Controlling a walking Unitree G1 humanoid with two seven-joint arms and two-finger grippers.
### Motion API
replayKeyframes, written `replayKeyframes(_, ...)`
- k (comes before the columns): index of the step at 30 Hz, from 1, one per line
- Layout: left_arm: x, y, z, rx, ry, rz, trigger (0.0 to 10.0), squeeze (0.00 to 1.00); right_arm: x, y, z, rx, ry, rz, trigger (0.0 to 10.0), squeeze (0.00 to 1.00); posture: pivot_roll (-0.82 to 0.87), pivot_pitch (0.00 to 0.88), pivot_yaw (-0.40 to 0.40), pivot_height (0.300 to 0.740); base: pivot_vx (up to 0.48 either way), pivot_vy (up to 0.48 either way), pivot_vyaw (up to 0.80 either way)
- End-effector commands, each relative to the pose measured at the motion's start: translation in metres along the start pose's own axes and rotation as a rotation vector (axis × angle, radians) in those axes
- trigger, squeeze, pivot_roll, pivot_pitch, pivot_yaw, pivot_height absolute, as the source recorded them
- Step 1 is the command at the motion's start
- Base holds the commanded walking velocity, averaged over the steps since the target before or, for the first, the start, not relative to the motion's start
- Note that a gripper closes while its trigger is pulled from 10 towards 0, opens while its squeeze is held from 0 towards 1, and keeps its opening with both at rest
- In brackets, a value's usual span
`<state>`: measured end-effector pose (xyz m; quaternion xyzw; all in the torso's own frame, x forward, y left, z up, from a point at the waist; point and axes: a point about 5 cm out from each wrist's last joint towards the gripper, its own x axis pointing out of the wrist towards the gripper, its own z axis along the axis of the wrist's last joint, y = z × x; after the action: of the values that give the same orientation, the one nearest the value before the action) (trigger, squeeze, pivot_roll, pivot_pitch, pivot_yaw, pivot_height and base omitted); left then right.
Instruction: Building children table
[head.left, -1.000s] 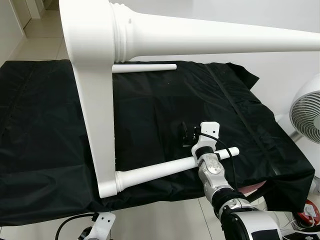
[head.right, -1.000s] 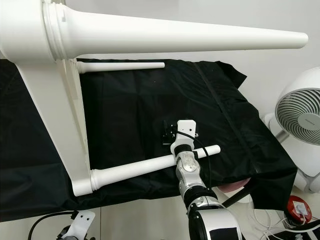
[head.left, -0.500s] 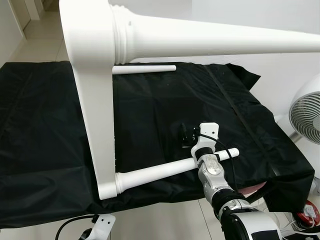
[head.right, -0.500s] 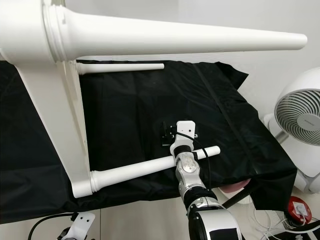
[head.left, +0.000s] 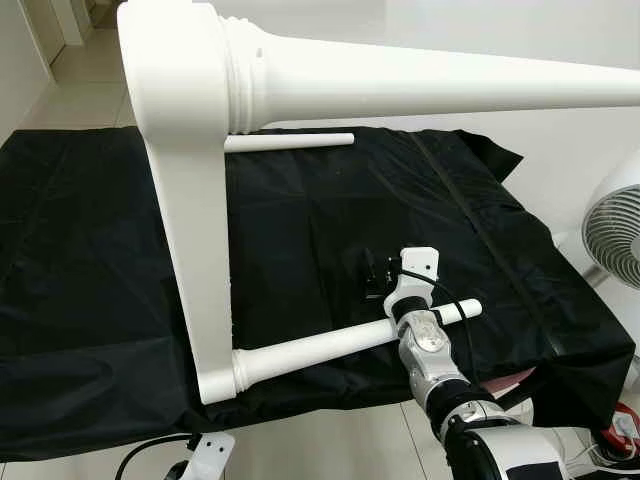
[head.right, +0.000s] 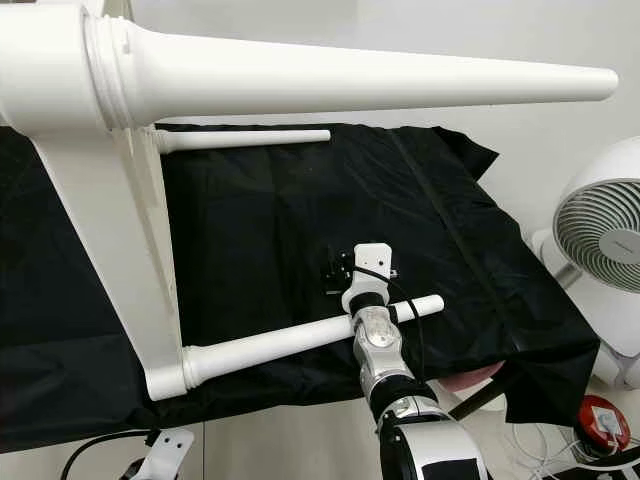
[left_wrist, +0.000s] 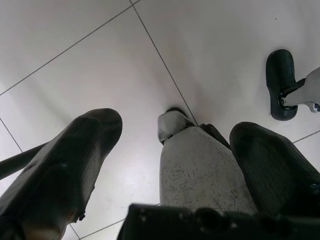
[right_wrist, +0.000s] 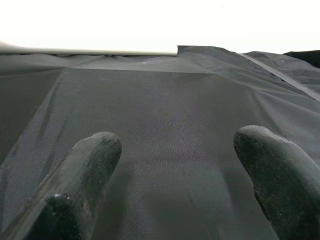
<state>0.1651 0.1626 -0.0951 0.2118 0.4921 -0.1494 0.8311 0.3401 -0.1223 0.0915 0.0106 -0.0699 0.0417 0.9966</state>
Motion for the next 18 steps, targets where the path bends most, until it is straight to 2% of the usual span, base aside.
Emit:
replayKeyframes(1,-0.0015,-0.0086,-0.0143,0.009,0.055,0.007,10.0,0.00,-0.0042,0.0002,-0.0086,-0.004,0.044,0.003,10.0,0.00,0.05,0.000,-0.108,0.740,0.000,0.000,0.00)
replayKeyframes(18,-0.0018,-0.0105,-0.0162,0.008,0.059,0.002,10.0,0.00,-0.0056,-0.0001,-0.0098,-0.007,0.046,0.003,10.0,0.00,0.05,0.000,-0.111,0.740,0.000,0.000,0.00)
